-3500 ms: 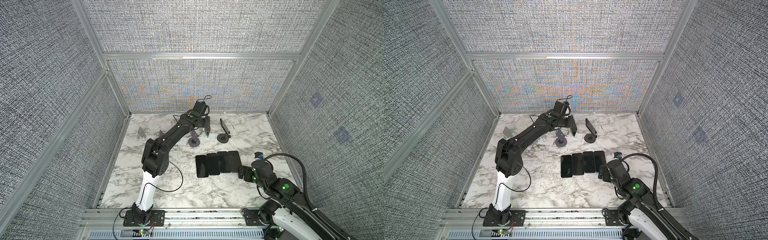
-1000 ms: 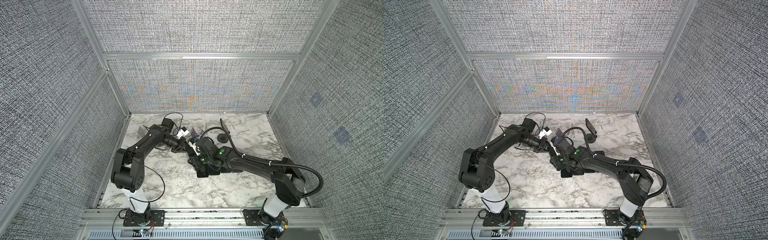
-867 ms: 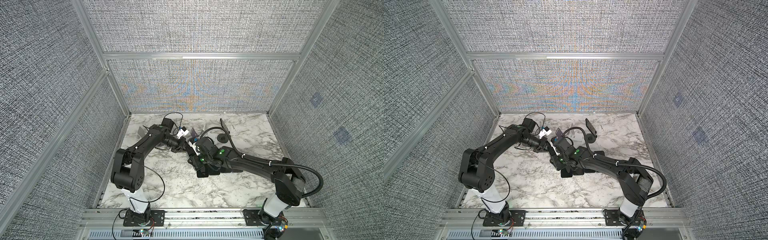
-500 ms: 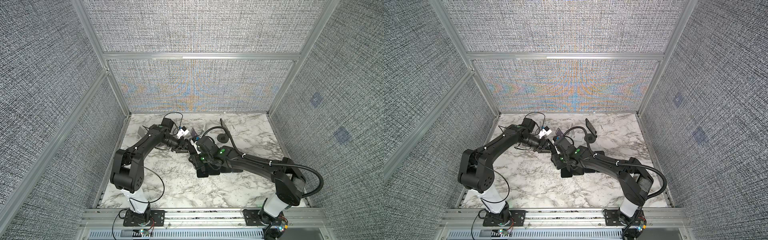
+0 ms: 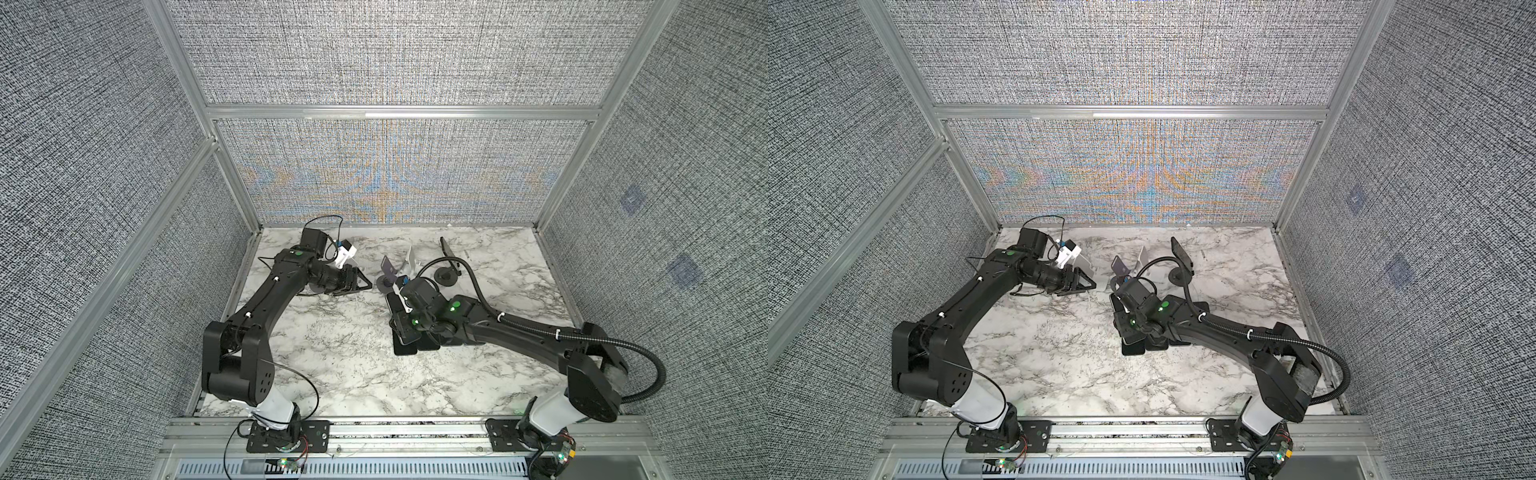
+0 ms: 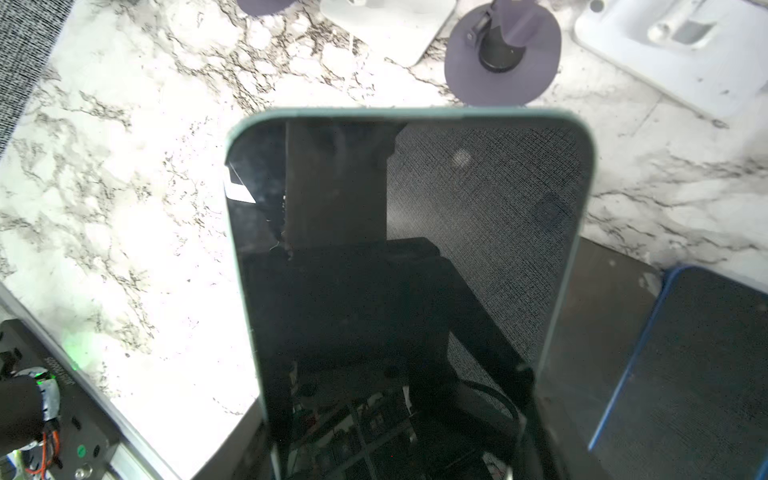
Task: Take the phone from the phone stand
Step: 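Open the left gripper and draw it back while the right gripper lowers the phone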
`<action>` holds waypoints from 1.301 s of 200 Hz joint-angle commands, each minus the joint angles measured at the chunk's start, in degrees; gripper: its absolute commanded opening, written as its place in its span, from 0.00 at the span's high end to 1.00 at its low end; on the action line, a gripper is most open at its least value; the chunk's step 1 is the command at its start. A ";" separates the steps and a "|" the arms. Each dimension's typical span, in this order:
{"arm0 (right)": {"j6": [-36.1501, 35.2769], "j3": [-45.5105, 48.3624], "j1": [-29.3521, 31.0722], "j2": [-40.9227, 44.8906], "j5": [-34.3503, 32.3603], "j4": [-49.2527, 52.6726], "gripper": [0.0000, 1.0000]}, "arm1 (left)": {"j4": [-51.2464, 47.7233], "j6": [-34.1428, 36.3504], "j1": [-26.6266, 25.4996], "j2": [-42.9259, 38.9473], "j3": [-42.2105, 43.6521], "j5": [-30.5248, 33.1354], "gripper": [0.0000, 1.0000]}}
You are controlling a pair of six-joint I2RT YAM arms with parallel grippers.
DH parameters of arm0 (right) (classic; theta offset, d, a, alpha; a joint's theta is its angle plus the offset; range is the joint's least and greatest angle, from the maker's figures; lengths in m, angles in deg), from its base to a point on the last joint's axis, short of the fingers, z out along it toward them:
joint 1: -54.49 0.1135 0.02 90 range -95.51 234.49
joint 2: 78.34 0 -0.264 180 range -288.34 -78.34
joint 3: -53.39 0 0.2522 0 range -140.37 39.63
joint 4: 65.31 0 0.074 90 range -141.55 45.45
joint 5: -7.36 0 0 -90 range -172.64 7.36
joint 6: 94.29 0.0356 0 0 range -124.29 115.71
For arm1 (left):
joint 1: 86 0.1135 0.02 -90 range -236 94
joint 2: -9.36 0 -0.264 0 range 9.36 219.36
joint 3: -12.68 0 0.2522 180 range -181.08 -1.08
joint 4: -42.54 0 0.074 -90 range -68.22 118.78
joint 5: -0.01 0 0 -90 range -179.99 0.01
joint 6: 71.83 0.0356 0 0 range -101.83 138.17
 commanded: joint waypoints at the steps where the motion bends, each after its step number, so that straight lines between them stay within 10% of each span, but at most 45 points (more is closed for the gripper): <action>1: 4.66 -0.14 0.30 0.17 -3.18 1.25 1.00 | 3.40 -1.85 0.85 -1.59 0.71 3.52 0.45; 46: 18.83 -3.46 5.13 -3.07 -15.07 6.53 1.00 | 5.54 -3.52 2.06 -3.70 1.92 5.89 0.45; 96: 27.70 -31.06 13.88 -22.74 -32.95 36.21 1.00 | 6.72 -4.54 2.54 -4.68 2.58 5.95 0.45; 126: 28.64 -41.26 14.49 -31.03 -28.60 39.65 1.00 | 6.79 -4.69 2.68 -4.74 2.58 5.60 0.45; 182: 25.70 -26.76 11.40 -26.69 -12.73 15.07 1.00 | 6.96 -4.95 2.71 -5.14 2.67 5.34 0.45; 260: 25.68 -29.71 10.60 -30.33 -11.96 17.49 1.00 | 7.72 -5.72 4.64 -8.20 3.40 9.52 0.45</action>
